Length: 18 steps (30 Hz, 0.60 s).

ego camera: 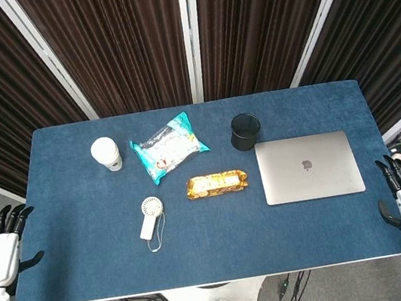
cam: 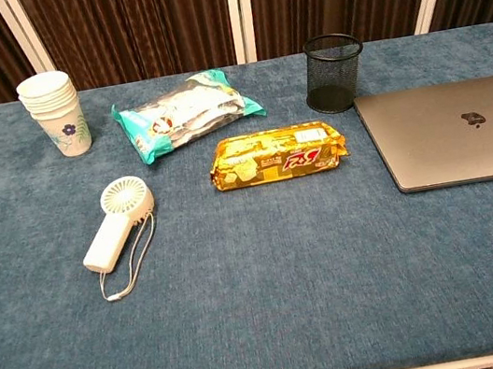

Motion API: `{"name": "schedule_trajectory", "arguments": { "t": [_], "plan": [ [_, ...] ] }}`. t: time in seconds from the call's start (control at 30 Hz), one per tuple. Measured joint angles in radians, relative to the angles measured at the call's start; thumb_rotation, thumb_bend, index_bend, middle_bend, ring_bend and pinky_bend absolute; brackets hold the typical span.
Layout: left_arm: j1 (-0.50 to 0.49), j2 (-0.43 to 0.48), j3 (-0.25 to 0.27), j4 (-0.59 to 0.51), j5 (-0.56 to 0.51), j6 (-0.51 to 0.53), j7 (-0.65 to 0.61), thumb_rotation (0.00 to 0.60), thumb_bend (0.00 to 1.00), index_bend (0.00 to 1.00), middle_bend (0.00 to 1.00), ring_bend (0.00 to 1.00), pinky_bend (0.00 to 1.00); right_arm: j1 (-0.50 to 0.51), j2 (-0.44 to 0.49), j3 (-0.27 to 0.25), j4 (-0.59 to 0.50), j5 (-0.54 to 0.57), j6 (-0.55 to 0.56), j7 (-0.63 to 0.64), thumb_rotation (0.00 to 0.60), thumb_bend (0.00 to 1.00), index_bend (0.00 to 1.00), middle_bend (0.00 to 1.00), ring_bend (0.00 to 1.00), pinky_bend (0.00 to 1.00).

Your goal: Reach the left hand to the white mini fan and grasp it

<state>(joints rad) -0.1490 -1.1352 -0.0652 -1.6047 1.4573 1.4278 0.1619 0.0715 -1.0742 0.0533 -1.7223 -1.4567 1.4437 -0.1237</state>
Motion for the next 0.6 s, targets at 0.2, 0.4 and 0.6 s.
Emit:
{"name": "schedule_trajectory", "arguments": {
  "t": [0.2,0.4,0.6],
  "plan": [
    [0.004,-0.002,0.007,0.003,0.017,0.013,-0.002,0.6,0.05,0.15,0.12,0.07,0.18,-0.003,0.004,-0.004,-0.001,-0.015,0.008,0.001,0.6,0.38,0.0,0.0,0.0,0.0],
    [0.007,0.002,0.013,0.002,0.023,0.018,-0.006,0.6,0.05,0.15,0.12,0.07,0.19,-0.004,0.009,0.0,0.0,-0.021,0.018,0.017,0.6,0.38,0.0,0.0,0.0,0.0],
    [-0.001,0.006,0.023,-0.006,0.044,0.003,-0.015,0.6,0.05,0.15,0.12,0.07,0.21,0.001,0.0,0.016,0.006,-0.011,0.021,0.031,0.6,0.38,0.0,0.0,0.0,0.0]
  ]
}}
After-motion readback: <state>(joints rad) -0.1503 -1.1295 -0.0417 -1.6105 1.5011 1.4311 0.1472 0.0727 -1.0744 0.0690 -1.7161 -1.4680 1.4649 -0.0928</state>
